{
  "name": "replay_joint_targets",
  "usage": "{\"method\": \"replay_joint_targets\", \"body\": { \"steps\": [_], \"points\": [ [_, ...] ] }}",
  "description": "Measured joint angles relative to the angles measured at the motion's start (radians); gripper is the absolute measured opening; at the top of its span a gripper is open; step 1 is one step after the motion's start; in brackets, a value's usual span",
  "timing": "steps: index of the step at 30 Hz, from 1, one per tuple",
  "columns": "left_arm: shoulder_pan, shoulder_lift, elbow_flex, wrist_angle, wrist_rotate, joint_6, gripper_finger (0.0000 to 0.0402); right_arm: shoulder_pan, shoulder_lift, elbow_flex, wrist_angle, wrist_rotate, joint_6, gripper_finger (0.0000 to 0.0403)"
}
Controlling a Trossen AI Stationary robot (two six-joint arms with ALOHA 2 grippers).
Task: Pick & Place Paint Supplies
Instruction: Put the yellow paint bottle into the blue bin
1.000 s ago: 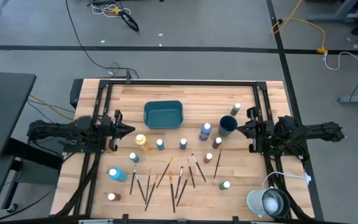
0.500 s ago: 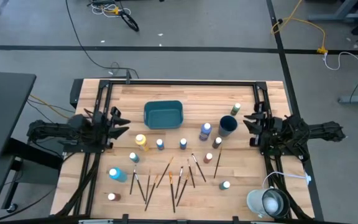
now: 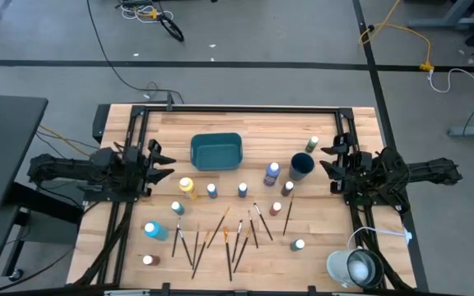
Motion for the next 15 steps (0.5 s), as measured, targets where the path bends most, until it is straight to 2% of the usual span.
{"method": "replay_joint_targets", "body": {
  "steps": [10, 15],
  "points": [
    [0.000, 0.232, 0.215, -0.195, 0.013, 0.132, 0.0158, 0.000, 0.192, 0.113, -0.003, -0.012, 0.021, 0.0191],
    [0.000, 0.292, 0.269, -0.219, 0.011, 0.156, 0.0181, 0.000, 0.302, 0.194, -0.025, -0.011, 0.036, 0.0191]
  ]
}}
